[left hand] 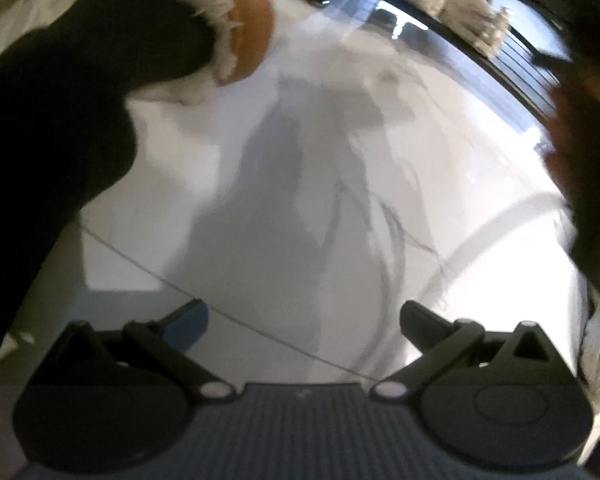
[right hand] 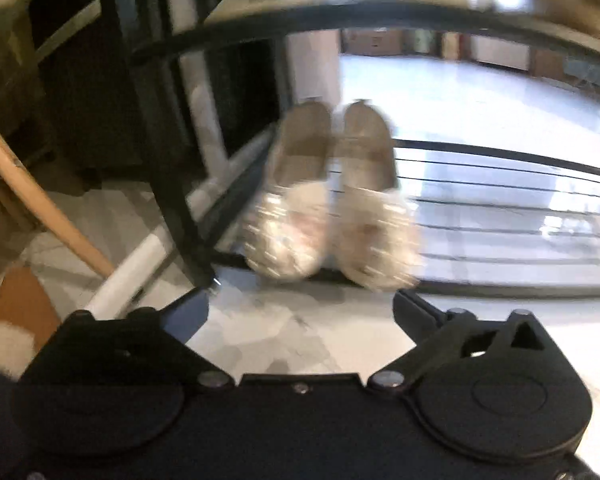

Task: Organize scattered shoes

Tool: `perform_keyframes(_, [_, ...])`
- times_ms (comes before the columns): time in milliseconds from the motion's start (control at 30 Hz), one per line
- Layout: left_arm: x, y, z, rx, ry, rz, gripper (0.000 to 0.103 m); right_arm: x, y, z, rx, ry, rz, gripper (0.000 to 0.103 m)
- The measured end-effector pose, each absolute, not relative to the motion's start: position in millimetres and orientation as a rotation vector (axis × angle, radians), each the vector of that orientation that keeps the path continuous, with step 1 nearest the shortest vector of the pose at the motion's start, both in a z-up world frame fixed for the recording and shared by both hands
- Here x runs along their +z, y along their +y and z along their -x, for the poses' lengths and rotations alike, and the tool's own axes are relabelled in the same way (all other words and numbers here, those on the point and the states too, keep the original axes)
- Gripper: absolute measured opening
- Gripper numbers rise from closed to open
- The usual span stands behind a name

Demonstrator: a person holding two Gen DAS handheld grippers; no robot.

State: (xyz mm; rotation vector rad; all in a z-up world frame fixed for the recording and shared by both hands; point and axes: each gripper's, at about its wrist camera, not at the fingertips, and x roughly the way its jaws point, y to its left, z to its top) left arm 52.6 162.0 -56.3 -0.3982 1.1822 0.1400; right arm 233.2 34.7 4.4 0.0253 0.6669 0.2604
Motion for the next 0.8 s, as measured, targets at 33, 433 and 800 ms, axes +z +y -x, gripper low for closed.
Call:
perform_keyframes(33, [-52.8,158.0,-50.9,0.128,1.166,0.369,0.102,9.9,16.5,-216.4,0.232,0.68,-0.023,0.102])
perform_keyframes(433, [-6.2,91.6,-18.6,0.12,1.021,0.018,0.102,39.2,-196.6,-10.2,-0.148,0.731,-0.255,0.103])
perform_keyframes(800, [46.6,24.0,-3.8,0.092,0.918,-0.041,0.102,26.8,-245.0,67.2,-0.169,0.691,-0.339,0.103])
